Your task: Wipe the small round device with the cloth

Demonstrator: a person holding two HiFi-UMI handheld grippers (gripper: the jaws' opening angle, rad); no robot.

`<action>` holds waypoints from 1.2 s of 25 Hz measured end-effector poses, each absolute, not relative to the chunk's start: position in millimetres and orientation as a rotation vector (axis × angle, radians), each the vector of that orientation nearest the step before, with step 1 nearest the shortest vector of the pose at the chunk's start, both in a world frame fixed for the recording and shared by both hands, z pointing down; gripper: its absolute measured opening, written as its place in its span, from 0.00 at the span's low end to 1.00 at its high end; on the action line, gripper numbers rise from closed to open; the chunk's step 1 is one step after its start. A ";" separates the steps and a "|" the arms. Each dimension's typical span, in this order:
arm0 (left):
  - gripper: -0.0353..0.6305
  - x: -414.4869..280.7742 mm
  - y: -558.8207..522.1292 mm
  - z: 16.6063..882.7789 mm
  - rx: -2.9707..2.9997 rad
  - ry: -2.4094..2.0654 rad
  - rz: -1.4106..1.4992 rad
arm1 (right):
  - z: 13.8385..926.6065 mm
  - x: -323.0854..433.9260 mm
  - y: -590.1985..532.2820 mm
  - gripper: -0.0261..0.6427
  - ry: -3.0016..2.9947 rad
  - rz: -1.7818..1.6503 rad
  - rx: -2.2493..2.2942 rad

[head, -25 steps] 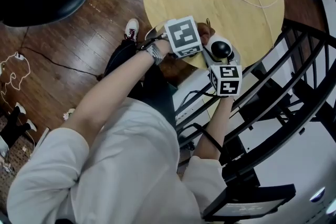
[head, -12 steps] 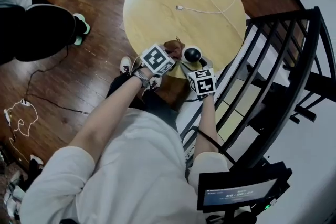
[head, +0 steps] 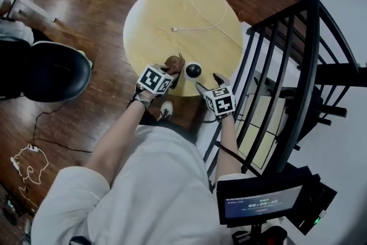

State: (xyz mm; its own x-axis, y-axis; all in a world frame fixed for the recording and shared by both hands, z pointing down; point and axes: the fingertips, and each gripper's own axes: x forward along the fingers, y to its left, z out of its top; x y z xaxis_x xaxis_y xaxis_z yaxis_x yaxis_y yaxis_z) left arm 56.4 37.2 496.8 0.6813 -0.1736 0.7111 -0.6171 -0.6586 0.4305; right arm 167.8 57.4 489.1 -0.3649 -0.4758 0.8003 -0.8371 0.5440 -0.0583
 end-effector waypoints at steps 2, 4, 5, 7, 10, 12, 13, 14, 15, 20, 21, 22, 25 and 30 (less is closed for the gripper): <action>0.16 53.6 33.1 484.3 2.259 -0.596 0.829 | 476.9 173.2 57.5 0.53 -2.003 0.592 1.096; 0.16 49.2 27.3 472.9 2.298 -0.586 0.812 | 463.7 177.3 53.5 0.49 -1.992 0.571 1.155; 0.16 46.9 23.8 465.9 2.313 -0.587 0.800 | 456.6 179.6 51.5 0.45 -1.985 0.563 1.191; 0.16 44.4 19.1 450.7 2.344 -0.582 0.777 | 441.7 184.5 50.2 0.41 -1.967 0.551 1.265; 0.16 42.6 15.2 426.9 2.426 -0.531 0.782 | 414.2 189.2 46.6 0.34 -1.951 0.519 1.394; 0.16 39.9 11.5 408.1 2.492 -0.489 0.801 | 390.3 190.7 41.7 0.31 -1.954 0.489 1.479; 0.16 38.9 8.7 397.9 2.524 -0.469 0.805 | 378.5 191.9 39.4 0.31 -1.957 0.477 1.518; 0.16 38.8 4.9 387.3 2.555 -0.449 0.806 | 367.6 194.1 37.3 0.31 -1.957 0.468 1.558; 0.16 39.2 0.8 376.6 2.583 -0.429 0.804 | 357.8 196.8 36.1 0.31 -1.956 0.466 1.598; 0.16 46.6 -12.5 328.3 2.701 -0.368 0.782 | 320.7 204.6 40.1 0.23 -1.978 0.474 1.740; 0.16 51.7 -14.5 319.4 2.730 -0.360 0.773 | 314.7 206.6 42.4 0.22 -1.977 0.468 1.759; 0.16 56.5 -15.3 310.9 2.760 -0.353 0.759 | 309.2 207.3 45.4 0.22 -1.976 0.461 1.775; 0.16 63.8 -11.8 287.7 2.847 -0.317 0.703 | 291.6 202.3 53.4 0.19 -1.997 0.432 1.839; 0.16 78.0 -3.3 244.6 2.898 -0.254 0.565 | 249.8 216.2 63.2 0.14 -2.038 0.354 1.923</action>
